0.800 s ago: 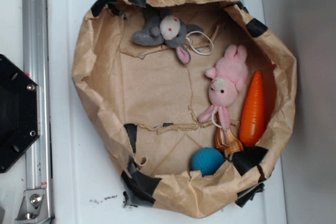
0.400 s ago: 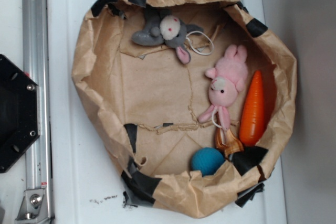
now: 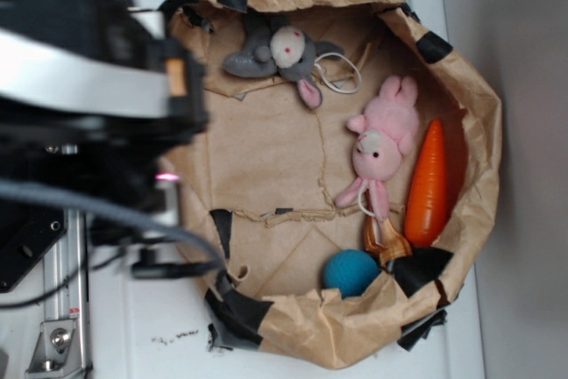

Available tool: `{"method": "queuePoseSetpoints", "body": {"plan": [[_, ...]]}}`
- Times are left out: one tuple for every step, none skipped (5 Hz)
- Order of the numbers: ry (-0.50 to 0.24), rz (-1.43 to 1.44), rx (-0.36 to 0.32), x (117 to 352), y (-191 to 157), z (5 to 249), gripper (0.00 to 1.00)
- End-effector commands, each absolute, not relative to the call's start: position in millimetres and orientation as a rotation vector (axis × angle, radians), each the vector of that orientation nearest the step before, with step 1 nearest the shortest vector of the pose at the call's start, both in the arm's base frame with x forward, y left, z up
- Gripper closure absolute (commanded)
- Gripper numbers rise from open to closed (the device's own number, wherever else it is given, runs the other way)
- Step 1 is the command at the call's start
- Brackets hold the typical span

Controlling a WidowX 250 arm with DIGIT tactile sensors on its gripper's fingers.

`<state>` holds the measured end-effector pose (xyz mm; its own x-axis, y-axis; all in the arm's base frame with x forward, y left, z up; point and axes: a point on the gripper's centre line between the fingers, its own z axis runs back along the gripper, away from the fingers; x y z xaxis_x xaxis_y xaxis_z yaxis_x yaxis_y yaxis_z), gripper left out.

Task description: Grab the gray animal.

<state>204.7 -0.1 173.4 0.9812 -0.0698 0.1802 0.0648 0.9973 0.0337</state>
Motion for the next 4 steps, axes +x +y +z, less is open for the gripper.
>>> {"method": "queuePoseSetpoints", "body": {"plan": [[-0.181,-0.08,0.08,258.2,26.5,122.4,0.0],[-0.164,-0.199,0.177,255.6,33.0,93.5,0.0],[-0.152,-0.243,0.213,262.0,43.2,76.8,0.0],[-0.111,-0.285,0.227,269.0,64.4,71.3,0.0]]}}
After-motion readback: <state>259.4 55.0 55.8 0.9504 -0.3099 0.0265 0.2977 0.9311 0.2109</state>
